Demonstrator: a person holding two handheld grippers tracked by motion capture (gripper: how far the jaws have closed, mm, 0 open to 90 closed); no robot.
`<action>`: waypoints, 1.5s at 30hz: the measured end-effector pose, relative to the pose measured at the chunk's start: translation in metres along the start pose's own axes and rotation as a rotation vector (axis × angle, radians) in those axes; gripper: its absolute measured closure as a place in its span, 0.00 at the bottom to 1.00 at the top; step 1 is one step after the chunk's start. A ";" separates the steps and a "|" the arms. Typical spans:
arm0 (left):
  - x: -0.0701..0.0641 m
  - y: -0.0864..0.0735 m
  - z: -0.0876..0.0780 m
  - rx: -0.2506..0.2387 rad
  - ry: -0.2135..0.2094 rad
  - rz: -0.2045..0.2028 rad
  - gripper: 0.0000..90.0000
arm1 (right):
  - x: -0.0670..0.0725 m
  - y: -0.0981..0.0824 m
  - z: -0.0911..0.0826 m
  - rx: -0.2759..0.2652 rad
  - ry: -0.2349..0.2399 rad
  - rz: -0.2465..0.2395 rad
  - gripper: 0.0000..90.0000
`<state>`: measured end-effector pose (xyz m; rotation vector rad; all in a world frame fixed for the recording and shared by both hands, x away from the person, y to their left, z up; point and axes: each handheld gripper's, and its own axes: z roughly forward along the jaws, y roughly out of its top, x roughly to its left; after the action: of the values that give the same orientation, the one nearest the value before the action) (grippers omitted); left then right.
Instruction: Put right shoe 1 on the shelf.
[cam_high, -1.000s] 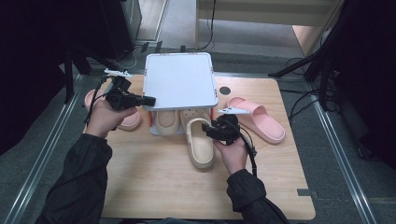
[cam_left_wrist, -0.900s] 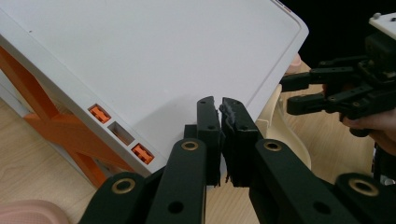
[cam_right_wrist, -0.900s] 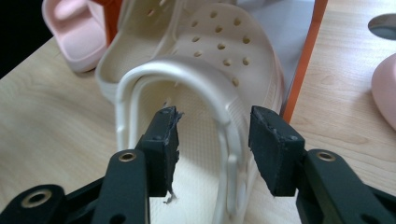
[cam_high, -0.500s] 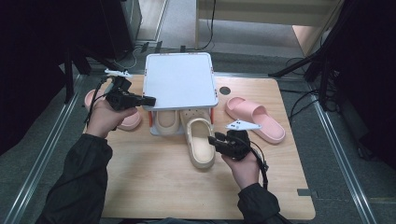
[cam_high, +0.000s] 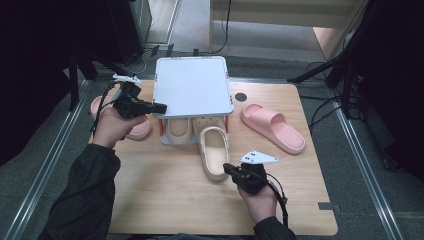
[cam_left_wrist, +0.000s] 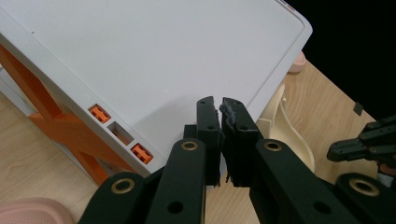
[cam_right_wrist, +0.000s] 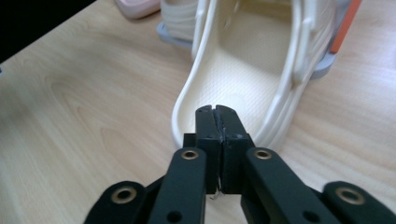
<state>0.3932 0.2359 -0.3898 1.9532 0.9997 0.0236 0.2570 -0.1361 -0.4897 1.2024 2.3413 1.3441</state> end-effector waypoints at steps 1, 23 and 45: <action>0.000 0.000 0.000 0.000 0.000 0.001 0.95 | 0.002 -0.003 0.000 0.009 0.000 -0.007 1.00; 0.001 0.000 0.000 0.001 -0.003 -0.003 0.96 | 0.015 -0.032 0.022 0.120 -0.005 -0.037 1.00; 0.001 0.000 0.000 0.001 -0.007 -0.001 0.96 | 0.006 0.014 0.054 0.120 0.007 -0.098 1.00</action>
<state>0.3942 0.2367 -0.3904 1.9523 0.9960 0.0157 0.2881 -0.0939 -0.5084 1.0993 2.4817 1.1946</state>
